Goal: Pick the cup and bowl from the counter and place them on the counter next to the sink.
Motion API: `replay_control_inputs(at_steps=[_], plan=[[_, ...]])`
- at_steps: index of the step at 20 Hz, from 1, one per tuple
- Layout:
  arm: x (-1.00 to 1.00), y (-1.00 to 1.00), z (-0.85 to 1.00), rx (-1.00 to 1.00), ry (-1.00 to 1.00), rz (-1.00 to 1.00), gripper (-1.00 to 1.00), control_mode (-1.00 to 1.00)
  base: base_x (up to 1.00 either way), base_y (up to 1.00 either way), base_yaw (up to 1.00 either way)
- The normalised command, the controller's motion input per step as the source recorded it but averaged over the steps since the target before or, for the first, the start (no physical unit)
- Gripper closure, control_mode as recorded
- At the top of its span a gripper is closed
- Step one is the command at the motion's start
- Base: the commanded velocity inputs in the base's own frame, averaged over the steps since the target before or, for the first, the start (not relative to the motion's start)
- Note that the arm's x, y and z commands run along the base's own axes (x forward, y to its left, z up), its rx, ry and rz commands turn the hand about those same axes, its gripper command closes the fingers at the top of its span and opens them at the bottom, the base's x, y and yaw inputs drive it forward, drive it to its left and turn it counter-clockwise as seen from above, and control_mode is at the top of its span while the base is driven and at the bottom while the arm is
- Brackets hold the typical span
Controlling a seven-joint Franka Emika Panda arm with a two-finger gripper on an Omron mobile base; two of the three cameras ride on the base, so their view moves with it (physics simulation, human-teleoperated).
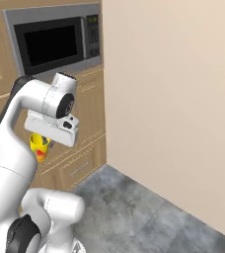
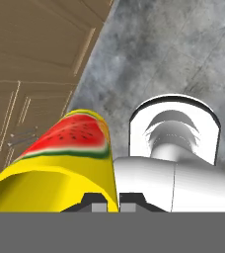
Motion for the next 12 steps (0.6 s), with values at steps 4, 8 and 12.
replay_control_inputs(at_steps=[4,8,12], plan=[[0.0,0.0,0.0,0.0,0.0,0.0,1.0,1.0,-0.23,0.22,0.72],[0.0,0.0,0.0,0.0,0.0,0.0,1.0,1.0,-0.29,0.24,0.72],[0.0,0.0,0.0,0.0,0.0,0.0,1.0,1.0,-0.31,0.31,0.71]])
